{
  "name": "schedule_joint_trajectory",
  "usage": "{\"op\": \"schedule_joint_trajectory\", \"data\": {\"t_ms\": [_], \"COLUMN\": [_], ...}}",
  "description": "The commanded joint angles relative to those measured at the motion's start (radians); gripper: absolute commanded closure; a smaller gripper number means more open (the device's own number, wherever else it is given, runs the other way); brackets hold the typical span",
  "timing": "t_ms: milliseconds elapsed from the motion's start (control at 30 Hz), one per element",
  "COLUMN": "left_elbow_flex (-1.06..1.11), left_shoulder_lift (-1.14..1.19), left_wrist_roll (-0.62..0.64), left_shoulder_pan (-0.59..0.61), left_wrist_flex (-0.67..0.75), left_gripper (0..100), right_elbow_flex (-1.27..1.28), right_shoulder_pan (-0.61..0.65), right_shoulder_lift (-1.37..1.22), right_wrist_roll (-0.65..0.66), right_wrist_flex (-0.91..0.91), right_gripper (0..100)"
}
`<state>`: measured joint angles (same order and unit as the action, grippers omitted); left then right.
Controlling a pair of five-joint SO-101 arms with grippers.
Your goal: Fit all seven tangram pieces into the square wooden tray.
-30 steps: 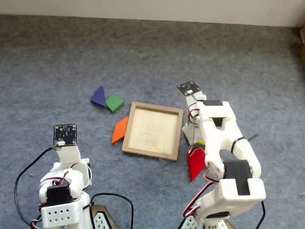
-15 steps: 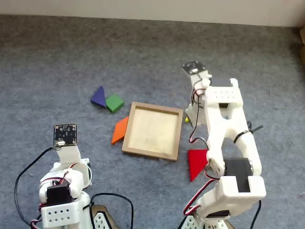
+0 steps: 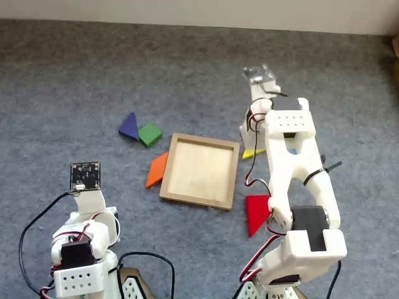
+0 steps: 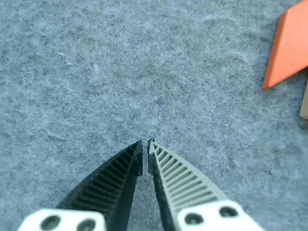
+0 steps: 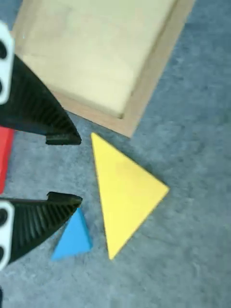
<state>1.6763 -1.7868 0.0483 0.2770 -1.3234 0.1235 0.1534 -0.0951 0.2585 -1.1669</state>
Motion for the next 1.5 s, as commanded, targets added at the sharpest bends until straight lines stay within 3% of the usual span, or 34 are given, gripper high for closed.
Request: {"op": "schedule_joint_trajectory", "data": {"t_ms": [0, 200, 533, 733, 933, 1033, 1333, 1467], "left_elbow_flex": [0.019, 0.019, 0.019, 0.019, 0.019, 0.019, 0.019, 0.019], "left_shoulder_lift": [-0.033, -0.033, -0.033, -0.033, -0.033, -0.033, -0.033, -0.033], "left_wrist_roll": [0.000, 0.000, 0.000, 0.000, 0.000, 0.000, 0.000, 0.000], "left_shoulder_pan": [0.007, 0.007, 0.007, 0.007, 0.007, 0.007, 0.007, 0.007], "left_wrist_flex": [-0.003, -0.003, -0.003, -0.003, -0.003, -0.003, -0.003, -0.003], "left_gripper": [96, 96, 96, 96, 96, 96, 96, 96], "right_elbow_flex": [-0.059, -0.004, -0.050, -0.058, -0.051, -0.051, -0.051, -0.015], "right_shoulder_pan": [0.013, 0.021, 0.027, -0.010, -0.050, -0.082, -0.108, -0.114], "right_shoulder_lift": [0.007, -0.065, -0.317, -0.283, -0.239, -0.209, 0.076, 0.213], "right_wrist_roll": [-0.034, -0.032, -0.026, -0.021, 0.230, 0.290, 0.282, 0.132], "right_wrist_flex": [0.168, 0.394, 0.441, 0.173, -0.038, -0.105, -0.232, -0.254], "right_gripper": [83.5, 83.7, 83.9, 83.9, 83.9, 83.9, 83.8, 83.7]}}
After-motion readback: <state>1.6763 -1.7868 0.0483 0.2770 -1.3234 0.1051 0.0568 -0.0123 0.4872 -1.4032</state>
